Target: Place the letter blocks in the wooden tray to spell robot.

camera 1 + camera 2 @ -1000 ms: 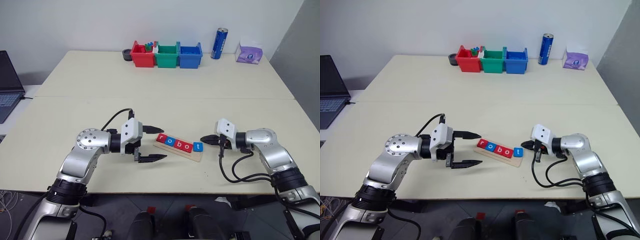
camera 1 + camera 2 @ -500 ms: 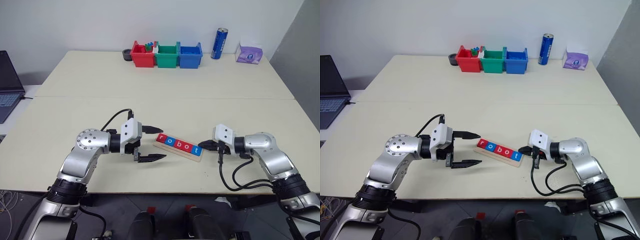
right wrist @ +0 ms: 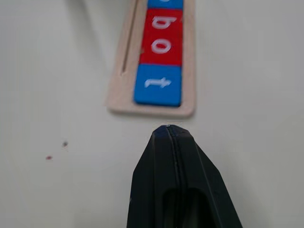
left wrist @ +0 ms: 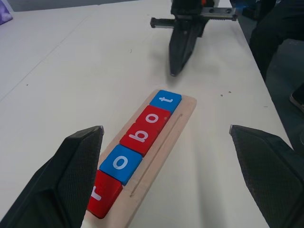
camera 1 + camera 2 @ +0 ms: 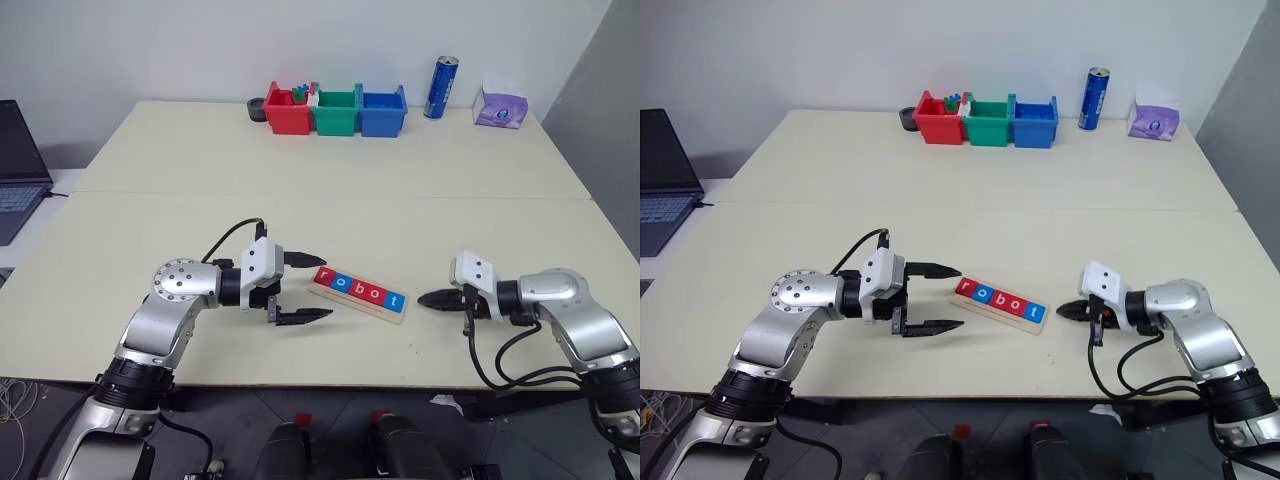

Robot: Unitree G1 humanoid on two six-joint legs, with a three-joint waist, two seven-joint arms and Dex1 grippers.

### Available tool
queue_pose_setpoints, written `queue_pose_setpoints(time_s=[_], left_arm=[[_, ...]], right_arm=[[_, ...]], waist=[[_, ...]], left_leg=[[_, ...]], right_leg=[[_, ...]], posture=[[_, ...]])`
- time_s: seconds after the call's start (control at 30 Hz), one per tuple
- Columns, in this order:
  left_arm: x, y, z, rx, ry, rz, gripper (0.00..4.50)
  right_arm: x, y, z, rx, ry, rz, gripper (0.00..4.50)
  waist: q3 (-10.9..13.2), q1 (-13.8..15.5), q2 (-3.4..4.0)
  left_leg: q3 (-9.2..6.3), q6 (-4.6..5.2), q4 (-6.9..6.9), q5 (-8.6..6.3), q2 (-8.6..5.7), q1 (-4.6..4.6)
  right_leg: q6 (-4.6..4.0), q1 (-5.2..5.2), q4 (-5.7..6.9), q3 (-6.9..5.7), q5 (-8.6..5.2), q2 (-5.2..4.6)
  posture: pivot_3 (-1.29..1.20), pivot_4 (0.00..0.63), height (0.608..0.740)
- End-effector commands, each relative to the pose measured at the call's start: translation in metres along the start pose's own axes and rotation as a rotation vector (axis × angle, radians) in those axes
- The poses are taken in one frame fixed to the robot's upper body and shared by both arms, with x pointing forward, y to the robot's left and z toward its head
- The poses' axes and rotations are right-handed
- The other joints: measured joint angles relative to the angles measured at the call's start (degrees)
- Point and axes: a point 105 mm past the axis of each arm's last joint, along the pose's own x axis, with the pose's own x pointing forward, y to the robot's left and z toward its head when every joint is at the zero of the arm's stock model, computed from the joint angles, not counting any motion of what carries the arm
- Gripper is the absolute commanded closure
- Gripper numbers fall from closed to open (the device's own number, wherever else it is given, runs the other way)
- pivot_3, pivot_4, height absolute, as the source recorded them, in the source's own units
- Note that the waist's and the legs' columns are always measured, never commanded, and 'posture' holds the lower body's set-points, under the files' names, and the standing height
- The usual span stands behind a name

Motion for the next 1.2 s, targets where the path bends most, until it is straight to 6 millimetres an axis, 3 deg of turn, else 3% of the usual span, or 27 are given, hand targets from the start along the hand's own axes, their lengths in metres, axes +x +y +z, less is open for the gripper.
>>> queue_pose_setpoints(time_s=[0.03, 0.5, 0.8, 1.2], left_arm=[[-0.006, -0.001, 0.003, 0.019, -0.004, 0.011, 0.00], [-0.021, -0.017, 0.001, -0.011, 0.029, 0.007, 0.00], [-0.021, -0.023, 0.003, -0.017, 0.028, 0.007, 0.00], [-0.018, -0.020, 0.002, -0.017, 0.022, 0.014, 0.00]], right_arm=[[0.001, 0.013, 0.017, -0.019, -0.049, 0.054, 4.49], [0.046, 0.049, 0.033, 0.024, -0.139, 0.086, 4.49], [0.054, 0.021, 0.014, -0.031, -0.065, -0.084, 4.49], [0.047, 0.012, 0.010, -0.044, -0.055, -0.106, 4.49]], waist=[[0.00, -0.19, 0.00], [0.01, -0.04, -0.01], [0.01, -0.07, -0.01], [0.00, 0.00, -0.02]], left_leg=[[0.01, 0.00, 0.00, 0.00, 0.01, 0.01], [-0.02, -0.01, 0.00, 0.00, 0.03, 0.01], [-0.02, -0.01, -0.01, 0.00, 0.04, 0.03], [-0.02, -0.01, 0.01, 0.00, 0.03, 0.03]], right_leg=[[0.00, 0.00, 0.00, 0.01, 0.00, 0.01], [0.00, 0.00, 0.00, -0.01, -0.02, 0.02], [-0.01, 0.00, 0.01, -0.02, -0.02, 0.03], [-0.01, 0.02, 0.01, -0.02, -0.01, 0.02]], posture=[[0.00, 0.150, 0.740], [0.00, 0.150, 0.740], [0.00, 0.150, 0.740], [0.00, 0.150, 0.740]])
